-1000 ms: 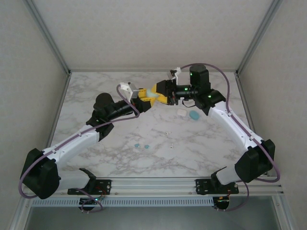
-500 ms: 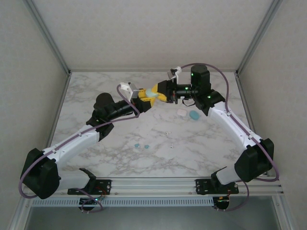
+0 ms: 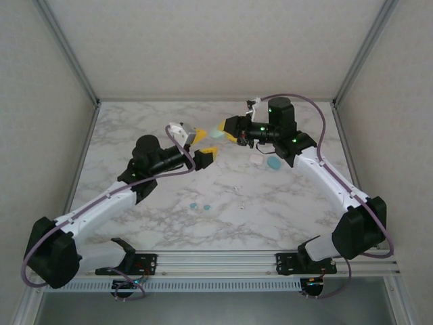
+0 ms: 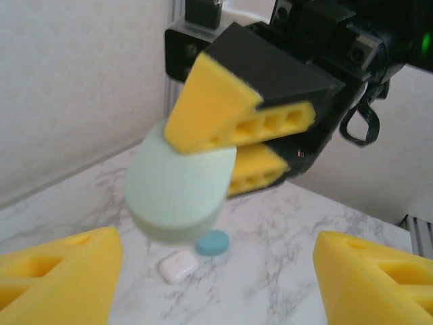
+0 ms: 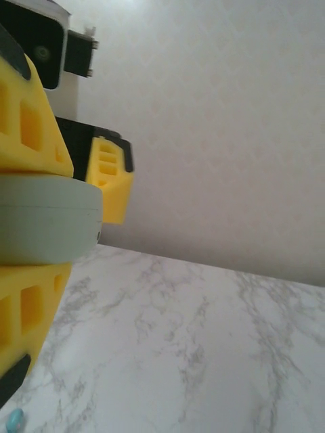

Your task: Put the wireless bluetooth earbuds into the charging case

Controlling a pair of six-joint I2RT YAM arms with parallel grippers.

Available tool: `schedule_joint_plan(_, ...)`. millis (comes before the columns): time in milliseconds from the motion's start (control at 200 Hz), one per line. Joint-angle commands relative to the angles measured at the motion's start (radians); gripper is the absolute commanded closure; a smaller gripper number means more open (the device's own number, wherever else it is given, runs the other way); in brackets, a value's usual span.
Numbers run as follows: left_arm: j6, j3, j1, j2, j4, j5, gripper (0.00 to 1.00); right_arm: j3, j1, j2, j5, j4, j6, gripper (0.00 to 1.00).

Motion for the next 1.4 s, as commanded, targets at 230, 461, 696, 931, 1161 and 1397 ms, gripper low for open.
schedule_joint_plan(230, -0.002, -0.166, -0.001, -0.274, -0.117, -0.388, 0.16, -0.072, -0.003, 0.18, 0.206, 0.048, -0.064, 0.8)
schedule_joint_plan(461, -0.023, -0.105, 0.003, -0.302, -0.263, -0.492, 0.11, -0.011, 0.023, 0.434, 0.18, 0.099, -0.048, 0.82)
schedule_joint_plan(696, -0.04, -0.079, 0.005, -0.285, -0.289, -0.521, 0.11, 0.111, 0.05, 0.618, 0.206, 0.099, -0.048, 0.79)
schedule_joint_plan(931, -0.054, -0.051, 0.007, -0.281, -0.332, -0.533, 0.11, 0.16, 0.056, 0.717, 0.223, 0.142, -0.048, 0.78)
schedule_joint_plan(1161, -0.054, -0.047, 0.009, -0.282, -0.332, -0.537, 0.1, 0.16, 0.062, 0.771, 0.219, 0.191, -0.037, 0.78)
schedule_joint_plan(1397, -0.075, -0.042, 0.01, -0.27, -0.325, -0.539, 0.1, 0.131, 0.062, 0.75, 0.266, 0.139, -0.073, 0.7)
